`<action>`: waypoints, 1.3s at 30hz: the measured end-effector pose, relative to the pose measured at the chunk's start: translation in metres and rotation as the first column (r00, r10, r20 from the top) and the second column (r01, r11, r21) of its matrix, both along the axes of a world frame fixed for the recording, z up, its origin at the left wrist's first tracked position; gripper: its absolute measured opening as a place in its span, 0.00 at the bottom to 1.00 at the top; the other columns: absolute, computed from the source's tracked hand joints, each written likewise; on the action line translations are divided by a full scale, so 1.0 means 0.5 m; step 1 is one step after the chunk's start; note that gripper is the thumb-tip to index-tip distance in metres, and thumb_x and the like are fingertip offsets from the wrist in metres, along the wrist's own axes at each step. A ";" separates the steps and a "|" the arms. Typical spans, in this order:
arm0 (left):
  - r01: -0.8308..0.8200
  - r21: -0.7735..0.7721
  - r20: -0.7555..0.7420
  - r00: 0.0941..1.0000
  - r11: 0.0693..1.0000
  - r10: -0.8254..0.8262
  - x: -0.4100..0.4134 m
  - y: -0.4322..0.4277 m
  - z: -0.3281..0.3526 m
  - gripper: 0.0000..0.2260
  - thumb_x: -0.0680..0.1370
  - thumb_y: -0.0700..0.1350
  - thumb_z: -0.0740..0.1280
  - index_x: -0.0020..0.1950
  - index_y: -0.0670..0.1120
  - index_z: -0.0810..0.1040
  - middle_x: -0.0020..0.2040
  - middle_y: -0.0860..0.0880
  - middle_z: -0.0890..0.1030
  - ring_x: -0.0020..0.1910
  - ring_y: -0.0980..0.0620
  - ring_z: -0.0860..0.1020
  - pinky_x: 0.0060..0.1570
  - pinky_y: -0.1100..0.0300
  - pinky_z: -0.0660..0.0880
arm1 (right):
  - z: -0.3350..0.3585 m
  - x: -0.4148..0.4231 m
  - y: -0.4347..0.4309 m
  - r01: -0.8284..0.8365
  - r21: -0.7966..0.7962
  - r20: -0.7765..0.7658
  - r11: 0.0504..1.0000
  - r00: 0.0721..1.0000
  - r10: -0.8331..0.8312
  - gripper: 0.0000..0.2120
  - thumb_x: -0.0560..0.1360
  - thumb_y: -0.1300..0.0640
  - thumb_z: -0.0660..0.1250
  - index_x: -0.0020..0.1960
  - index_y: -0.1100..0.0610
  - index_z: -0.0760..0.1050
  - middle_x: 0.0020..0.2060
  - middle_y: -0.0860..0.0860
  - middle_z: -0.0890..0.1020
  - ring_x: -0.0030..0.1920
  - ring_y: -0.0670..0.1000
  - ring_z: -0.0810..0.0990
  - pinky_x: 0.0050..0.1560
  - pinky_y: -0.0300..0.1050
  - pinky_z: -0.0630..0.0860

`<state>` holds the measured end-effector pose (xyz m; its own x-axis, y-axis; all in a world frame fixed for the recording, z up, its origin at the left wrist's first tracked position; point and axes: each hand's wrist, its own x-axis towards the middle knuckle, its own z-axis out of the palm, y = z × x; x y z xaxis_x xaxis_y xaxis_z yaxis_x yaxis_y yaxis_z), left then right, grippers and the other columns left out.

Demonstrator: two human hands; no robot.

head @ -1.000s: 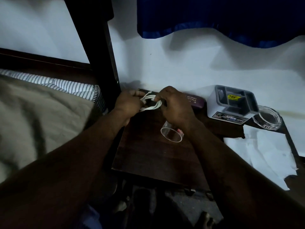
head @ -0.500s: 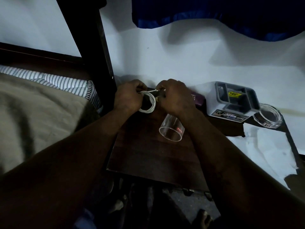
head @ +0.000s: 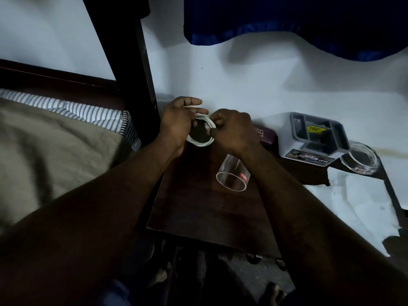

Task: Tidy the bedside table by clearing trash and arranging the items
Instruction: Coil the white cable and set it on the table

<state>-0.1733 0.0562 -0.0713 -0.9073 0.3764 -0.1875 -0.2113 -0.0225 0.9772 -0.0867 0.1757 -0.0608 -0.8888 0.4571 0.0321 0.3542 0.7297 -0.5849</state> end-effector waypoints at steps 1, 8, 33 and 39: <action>-0.022 0.028 0.042 0.999 0.999 0.021 0.002 0.000 0.005 0.16 0.79 0.30 0.56 0.53 0.44 0.81 0.42 0.46 0.87 0.34 0.55 0.83 0.29 0.67 0.73 | 0.001 -0.001 -0.002 0.012 -0.026 -0.001 1.000 1.000 -0.012 0.13 0.71 0.54 0.75 0.55 0.48 0.84 0.49 0.46 0.88 0.50 0.48 0.84 0.49 0.39 0.76; -0.143 0.188 0.200 0.974 0.972 0.105 0.016 0.006 0.017 0.14 0.78 0.34 0.56 0.46 0.42 0.82 0.33 0.49 0.86 0.22 0.56 0.78 0.22 0.70 0.69 | 0.014 0.005 -0.020 0.046 -0.304 -0.074 0.952 0.995 -0.071 0.09 0.67 0.55 0.77 0.46 0.48 0.83 0.43 0.46 0.87 0.44 0.47 0.85 0.46 0.43 0.78; -0.062 -0.024 0.365 0.928 0.998 0.067 -0.002 0.042 -0.047 0.08 0.83 0.42 0.67 0.47 0.42 0.83 0.54 0.40 0.85 0.54 0.42 0.84 0.63 0.44 0.79 | -0.019 -0.005 0.013 0.092 -0.169 -0.117 0.981 0.987 -0.112 0.21 0.73 0.54 0.75 0.64 0.50 0.74 0.35 0.40 0.79 0.44 0.44 0.80 0.44 0.33 0.74; -0.076 -0.128 0.251 0.962 0.989 0.106 -0.006 0.060 -0.062 0.13 0.82 0.36 0.63 0.42 0.46 0.83 0.46 0.44 0.86 0.48 0.45 0.84 0.52 0.54 0.82 | -0.029 -0.013 0.012 0.073 -0.120 -0.034 0.990 0.996 -0.078 0.22 0.70 0.60 0.71 0.62 0.50 0.72 0.40 0.50 0.84 0.46 0.53 0.82 0.50 0.51 0.79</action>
